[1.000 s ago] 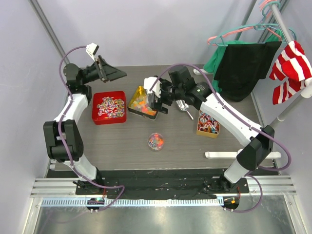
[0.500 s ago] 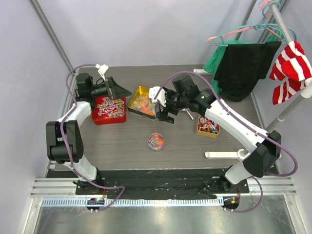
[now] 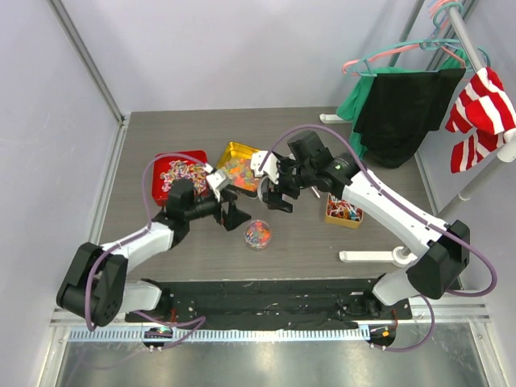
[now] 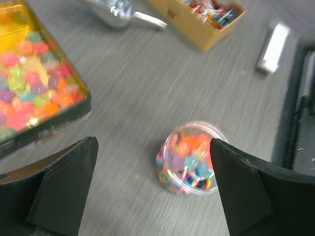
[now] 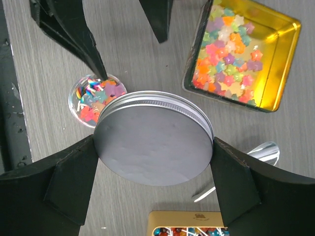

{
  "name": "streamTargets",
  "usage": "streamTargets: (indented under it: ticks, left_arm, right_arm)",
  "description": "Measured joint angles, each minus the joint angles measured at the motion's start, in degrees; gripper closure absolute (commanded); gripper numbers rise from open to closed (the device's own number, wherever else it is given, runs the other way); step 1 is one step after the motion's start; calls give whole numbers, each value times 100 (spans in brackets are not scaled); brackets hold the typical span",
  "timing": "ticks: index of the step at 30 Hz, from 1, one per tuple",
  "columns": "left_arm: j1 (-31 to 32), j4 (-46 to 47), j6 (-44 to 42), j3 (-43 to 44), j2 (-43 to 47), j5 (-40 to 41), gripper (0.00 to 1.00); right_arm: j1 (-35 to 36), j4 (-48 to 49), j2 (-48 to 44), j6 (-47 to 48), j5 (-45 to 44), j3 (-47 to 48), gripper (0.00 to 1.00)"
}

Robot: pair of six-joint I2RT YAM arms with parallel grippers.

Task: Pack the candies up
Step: Close the bottle lid on the packing bottle.

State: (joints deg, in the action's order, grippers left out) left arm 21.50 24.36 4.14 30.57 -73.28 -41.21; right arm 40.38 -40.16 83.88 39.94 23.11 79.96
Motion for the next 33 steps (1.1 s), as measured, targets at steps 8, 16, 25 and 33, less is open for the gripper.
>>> streamTargets:
  ticks: [8,16,25,33]
  left_arm:
    - [44,2039,-48,-1419,-26,155,0]
    - [98,2896,-313,-1569,-229,-546,0]
    - [323,2883,-931,-1818,-328,-1287,0]
    - [660,2798,-1967,-2135,-638,-1211,0]
  right_arm:
    - [0,-195,-2,42,-7,-85,36]
    - [0,-221,-2,39,-2,-85,36]
    - [0,-271,-7,46,-2,-68,37]
    - [0,-387,7,48,39,-22,37]
